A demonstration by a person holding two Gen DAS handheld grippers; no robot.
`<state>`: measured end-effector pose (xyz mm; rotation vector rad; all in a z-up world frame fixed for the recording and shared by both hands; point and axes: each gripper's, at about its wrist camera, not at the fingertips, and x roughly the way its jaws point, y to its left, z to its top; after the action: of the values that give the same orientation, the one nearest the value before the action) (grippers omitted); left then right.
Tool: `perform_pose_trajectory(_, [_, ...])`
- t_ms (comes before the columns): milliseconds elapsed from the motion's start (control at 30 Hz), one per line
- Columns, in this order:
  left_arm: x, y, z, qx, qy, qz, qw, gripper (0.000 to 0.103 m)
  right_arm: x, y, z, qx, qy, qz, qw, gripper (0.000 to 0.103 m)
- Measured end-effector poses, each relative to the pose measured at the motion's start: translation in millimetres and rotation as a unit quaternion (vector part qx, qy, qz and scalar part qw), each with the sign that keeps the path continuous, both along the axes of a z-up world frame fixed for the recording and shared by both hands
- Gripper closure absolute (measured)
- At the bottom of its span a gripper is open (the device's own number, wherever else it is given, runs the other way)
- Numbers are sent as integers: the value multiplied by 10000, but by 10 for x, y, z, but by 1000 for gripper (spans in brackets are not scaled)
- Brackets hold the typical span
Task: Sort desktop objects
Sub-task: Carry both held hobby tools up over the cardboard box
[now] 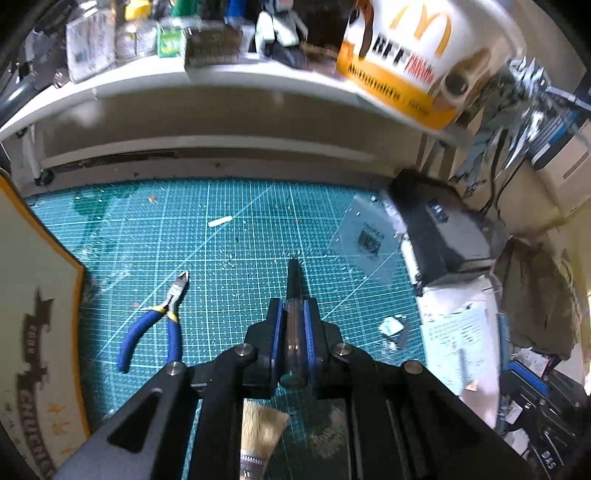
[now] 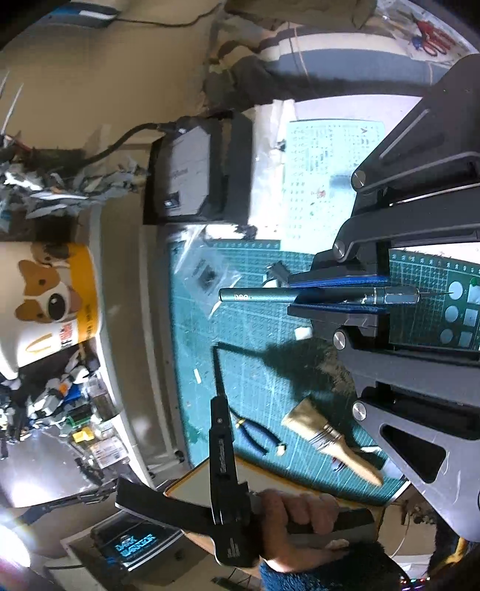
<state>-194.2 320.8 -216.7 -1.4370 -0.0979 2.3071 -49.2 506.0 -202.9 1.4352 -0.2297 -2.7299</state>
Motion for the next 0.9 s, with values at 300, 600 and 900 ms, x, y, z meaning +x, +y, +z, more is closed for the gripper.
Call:
perform_pose_trajectory(300, [152,-210,772,-61,612,127,9980,92,-155,-113,448,-162,349,262,9989,95])
perform_pose_trajectory(600, [480,-553,1628,-75,1342,465,9898,92,-334,-464,1198,-231,988,815,9915,95])
perform_pose_trajectory(900, [844,-1083,2242,-142,1823,1089,9771,92,-432,-949,1805,-526,1525,1551,9746,95])
